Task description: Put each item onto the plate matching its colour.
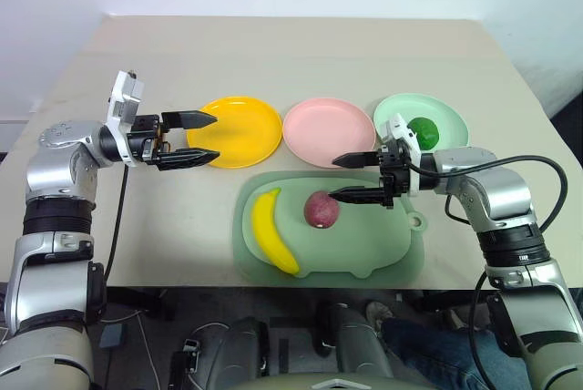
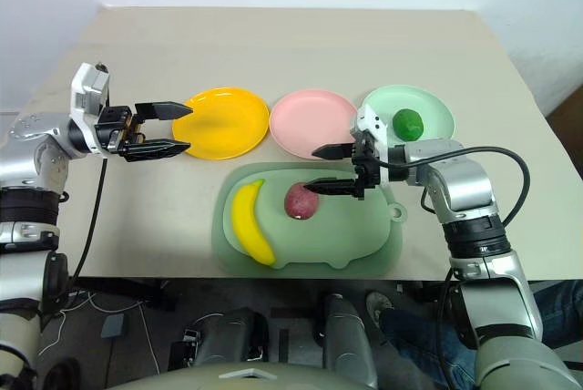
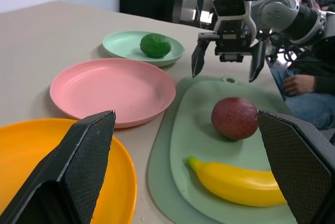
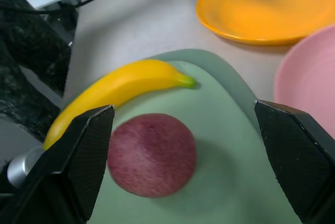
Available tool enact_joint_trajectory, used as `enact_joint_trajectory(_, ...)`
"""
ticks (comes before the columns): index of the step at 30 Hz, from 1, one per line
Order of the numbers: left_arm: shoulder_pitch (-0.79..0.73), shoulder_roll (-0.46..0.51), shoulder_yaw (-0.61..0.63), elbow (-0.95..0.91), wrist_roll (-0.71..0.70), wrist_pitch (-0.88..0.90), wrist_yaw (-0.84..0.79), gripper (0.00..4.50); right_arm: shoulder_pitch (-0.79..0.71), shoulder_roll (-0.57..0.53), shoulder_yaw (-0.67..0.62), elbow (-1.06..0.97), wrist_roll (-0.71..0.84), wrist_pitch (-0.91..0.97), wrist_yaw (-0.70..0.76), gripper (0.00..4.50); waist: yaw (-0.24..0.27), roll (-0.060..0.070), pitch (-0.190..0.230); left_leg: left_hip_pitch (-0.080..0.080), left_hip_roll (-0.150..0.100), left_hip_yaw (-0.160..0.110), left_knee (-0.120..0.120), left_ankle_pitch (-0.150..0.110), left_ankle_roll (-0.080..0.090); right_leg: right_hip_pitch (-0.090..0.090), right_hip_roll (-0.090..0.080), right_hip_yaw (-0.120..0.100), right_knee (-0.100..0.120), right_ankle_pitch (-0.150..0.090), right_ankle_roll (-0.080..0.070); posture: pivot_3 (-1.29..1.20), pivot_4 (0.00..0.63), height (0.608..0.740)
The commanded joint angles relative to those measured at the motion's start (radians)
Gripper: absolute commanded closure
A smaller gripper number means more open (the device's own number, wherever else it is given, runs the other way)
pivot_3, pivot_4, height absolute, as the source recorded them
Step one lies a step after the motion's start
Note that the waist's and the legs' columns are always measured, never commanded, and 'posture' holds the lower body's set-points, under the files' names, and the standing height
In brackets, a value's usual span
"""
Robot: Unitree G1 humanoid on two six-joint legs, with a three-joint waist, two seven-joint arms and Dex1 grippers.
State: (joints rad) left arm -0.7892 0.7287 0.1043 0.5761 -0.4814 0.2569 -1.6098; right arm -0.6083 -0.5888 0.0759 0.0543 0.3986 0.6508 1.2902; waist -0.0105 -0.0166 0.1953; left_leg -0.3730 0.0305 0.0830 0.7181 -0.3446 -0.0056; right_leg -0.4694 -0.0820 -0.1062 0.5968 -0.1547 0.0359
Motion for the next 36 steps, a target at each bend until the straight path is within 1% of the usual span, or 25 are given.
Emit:
enact_joint_trajectory(1,-0.006,0.012,0.024,-0.024,-0.01,0.0,-0.002,0.0,0.013,0.007,0.011,-0.057,0.027,0.009,-0.02,0.03,0.0,0.0,0.0,0.0,0.0,0.0,0.0,0.0,0.0,0.0,0.0,0.0,0.0,0.0,0.0,0.0,0.15,0.74)
enact_joint_trajectory(7,-0.006,0.013,0.02,-0.025,-0.009,0.002,-0.003,0.0,0.055,0.022,0.059,-0.086,0.019,-0.005,-0.04,0.03,0.001,0.0,0.0,0.0,0.0,0.0,0.0,0.0,0.0,0.0,0.0,0.0,0.0,0.0,0.0,0.0,0.15,0.74)
enact_joint_trajectory(12,0.001,0.019,0.024,-0.033,-0.01,0.006,-0.003,0.0,0.062,0.041,0.086,-0.084,0.014,-0.022,-0.067,0.03,0.0,0.0,0.0,0.0,0.0,0.0,0.0,-0.001,0.001,0.0,0.0,0.0,0.0,0.0,0.0,0.0,0.15,0.74)
enact_joint_trajectory(19,0.011,0.024,0.027,-0.052,-0.014,0.013,0.002,0.0,0.09,0.042,0.155,-0.08,-0.044,-0.118,-0.074,0.03,0.001,0.0,0.0,0.0,0.0,0.0,0.0,-0.001,0.001,0.0,0.0,0.0,0.0,0.0,0.0,0.0,0.15,0.74)
enact_joint_trajectory(21,0.014,0.026,0.03,-0.056,-0.015,0.016,0.003,0.0,0.092,0.035,0.165,-0.082,-0.047,-0.121,-0.067,0.03,0.001,0.0,0.0,0.0,0.0,0.0,0.0,-0.001,0.001,0.0,0.0,0.0,0.0,0.0,0.0,0.0,0.15,0.74)
enact_joint_trajectory(22,0.015,0.028,0.031,-0.058,-0.015,0.018,0.005,0.0,0.085,0.034,0.167,-0.075,-0.039,-0.088,-0.069,0.03,0.001,0.0,0.0,0.0,0.0,0.0,0.0,-0.001,0.001,0.0,0.0,0.0,0.0,0.0,0.0,0.0,0.15,0.74)
enact_joint_trajectory(25,0.022,0.031,0.035,-0.066,-0.016,0.022,0.009,0.0,0.06,0.037,0.167,-0.032,-0.049,-0.085,-0.081,0.03,0.0,0.0,0.0,0.0,0.0,0.0,0.0,-0.001,0.001,0.0,0.0,0.0,0.0,0.0,0.0,0.0,0.15,0.74)
enact_joint_trajectory(27,0.026,0.033,0.036,-0.072,-0.018,0.026,0.007,0.0,0.05,0.037,0.168,-0.012,-0.068,-0.121,-0.088,0.03,0.0,0.0,0.0,0.0,0.0,0.0,0.0,-0.001,0.001,0.0,0.0,0.0,0.0,0.0,0.0,0.0,0.15,0.74)
enact_joint_trajectory(29,0.028,0.035,0.037,-0.075,-0.02,0.028,0.007,0.0,0.046,0.034,0.168,-0.003,-0.065,-0.124,-0.072,0.03,0.001,0.0,0.0,0.0,0.0,0.0,0.0,-0.001,0.001,0.0,0.0,0.0,0.0,0.0,0.0,0.0,0.15,0.74)
enact_joint_trajectory(31,0.027,0.034,0.038,-0.075,-0.021,0.03,0.008,0.0,0.035,0.04,0.158,0.014,-0.071,-0.124,-0.088,0.03,0.001,0.0,0.0,0.0,0.0,0.0,0.0,-0.001,0.001,0.0,0.0,0.0,0.0,0.0,0.0,0.0,0.15,0.74)
enact_joint_trajectory(34,0.025,0.03,0.039,-0.074,-0.02,0.031,0.011,0.0,0.042,0.027,0.161,-0.003,-0.066,-0.14,-0.064,0.03,0.001,0.0,0.0,0.0,0.0,0.0,0.0,-0.001,0.001,0.0,0.0,0.0,0.0,0.0,0.0,0.0,0.15,0.74)
enact_joint_trajectory(36,0.021,0.028,0.038,-0.069,-0.017,0.029,0.013,0.0,0.043,0.024,0.155,-0.015,-0.053,-0.099,-0.075,0.03,0.0,0.0,0.0,0.0,0.0,0.0,0.0,-0.001,0.001,0.0,0.0,0.0,0.0,0.0,0.0,0.0,0.15,0.74)
